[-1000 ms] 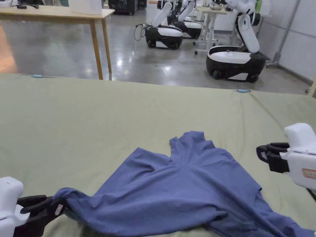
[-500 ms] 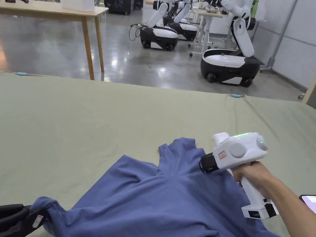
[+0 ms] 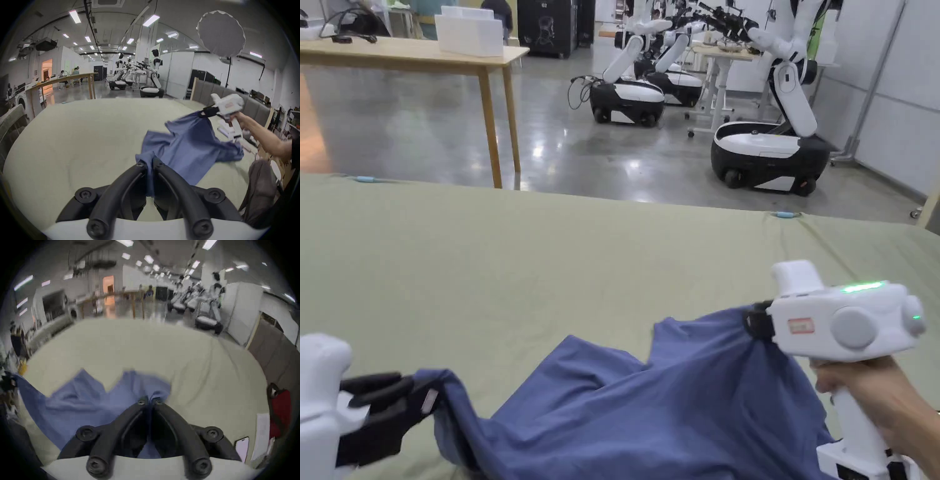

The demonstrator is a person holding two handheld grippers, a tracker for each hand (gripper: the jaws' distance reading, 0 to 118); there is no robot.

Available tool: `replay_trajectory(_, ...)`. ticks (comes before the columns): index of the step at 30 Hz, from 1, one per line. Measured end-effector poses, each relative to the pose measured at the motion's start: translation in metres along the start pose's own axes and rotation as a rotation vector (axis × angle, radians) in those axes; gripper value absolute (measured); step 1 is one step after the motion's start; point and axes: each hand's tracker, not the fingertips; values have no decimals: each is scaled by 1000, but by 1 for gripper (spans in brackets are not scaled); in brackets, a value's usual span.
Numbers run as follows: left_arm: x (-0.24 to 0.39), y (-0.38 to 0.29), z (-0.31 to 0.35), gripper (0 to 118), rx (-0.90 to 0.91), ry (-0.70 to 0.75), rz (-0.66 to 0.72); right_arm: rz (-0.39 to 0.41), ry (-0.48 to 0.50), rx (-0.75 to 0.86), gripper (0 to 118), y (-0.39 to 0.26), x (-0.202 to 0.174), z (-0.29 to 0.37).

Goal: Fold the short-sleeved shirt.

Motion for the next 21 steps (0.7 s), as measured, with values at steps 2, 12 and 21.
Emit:
replay_trajectory(2, 4, 34, -7, 4, 76, -32, 27, -6, 2, 105, 4, 27, 4, 36)
replay_trajectory(12, 28, 251, -10, 4, 283, -6, -36, 68, -211, 519, 4, 200, 4, 191)
replay_trajectory(21, 19, 416, -4, 4, 395, 144, -107, 12, -336, 634, 4, 343, 6, 237)
